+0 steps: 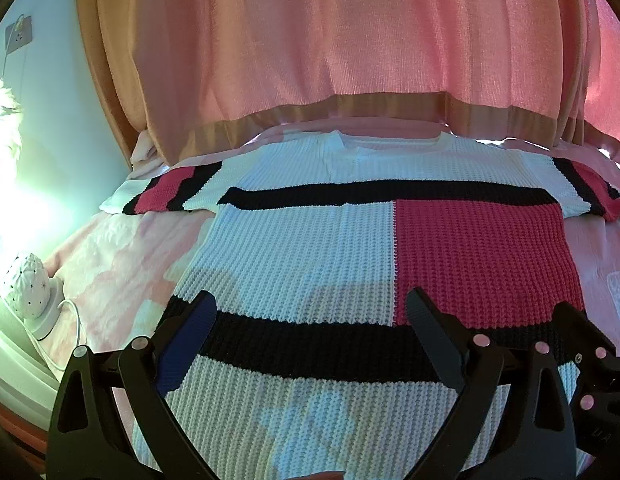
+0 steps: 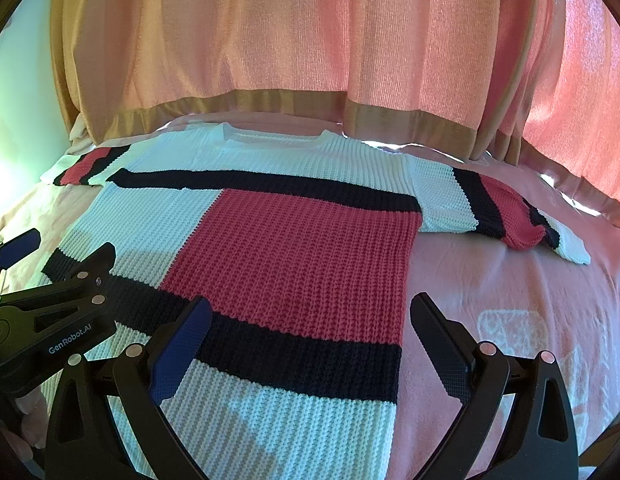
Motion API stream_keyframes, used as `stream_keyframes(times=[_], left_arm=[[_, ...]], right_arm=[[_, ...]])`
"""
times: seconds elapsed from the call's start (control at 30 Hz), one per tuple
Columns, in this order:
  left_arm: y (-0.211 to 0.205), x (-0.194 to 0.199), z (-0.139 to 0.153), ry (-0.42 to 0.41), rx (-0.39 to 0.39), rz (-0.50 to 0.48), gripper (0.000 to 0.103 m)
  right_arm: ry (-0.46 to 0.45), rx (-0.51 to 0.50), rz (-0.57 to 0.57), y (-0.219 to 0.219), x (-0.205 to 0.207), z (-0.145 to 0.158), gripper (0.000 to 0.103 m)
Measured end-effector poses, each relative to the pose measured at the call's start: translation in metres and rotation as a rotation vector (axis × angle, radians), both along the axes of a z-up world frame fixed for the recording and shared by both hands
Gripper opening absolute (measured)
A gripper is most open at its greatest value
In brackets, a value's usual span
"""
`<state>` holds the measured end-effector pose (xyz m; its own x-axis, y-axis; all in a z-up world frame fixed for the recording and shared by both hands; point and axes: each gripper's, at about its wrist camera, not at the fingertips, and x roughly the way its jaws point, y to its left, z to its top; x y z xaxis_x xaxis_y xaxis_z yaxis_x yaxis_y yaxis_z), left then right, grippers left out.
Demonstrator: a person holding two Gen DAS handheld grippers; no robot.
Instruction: Fold small clothes
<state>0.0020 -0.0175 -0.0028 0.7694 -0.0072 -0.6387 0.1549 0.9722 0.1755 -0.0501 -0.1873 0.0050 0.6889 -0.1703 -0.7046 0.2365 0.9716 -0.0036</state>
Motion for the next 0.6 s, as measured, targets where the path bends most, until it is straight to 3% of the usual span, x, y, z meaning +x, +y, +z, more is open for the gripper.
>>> stream_keyframes(times=[0.6], left_arm=[[-0.0020, 0.0004, -0.0007, -0.004, 0.005, -0.004, 0.093]], right_arm=[[0.002, -0.003, 0.013, 0.0006, 0.0017, 0.0000, 0.098]])
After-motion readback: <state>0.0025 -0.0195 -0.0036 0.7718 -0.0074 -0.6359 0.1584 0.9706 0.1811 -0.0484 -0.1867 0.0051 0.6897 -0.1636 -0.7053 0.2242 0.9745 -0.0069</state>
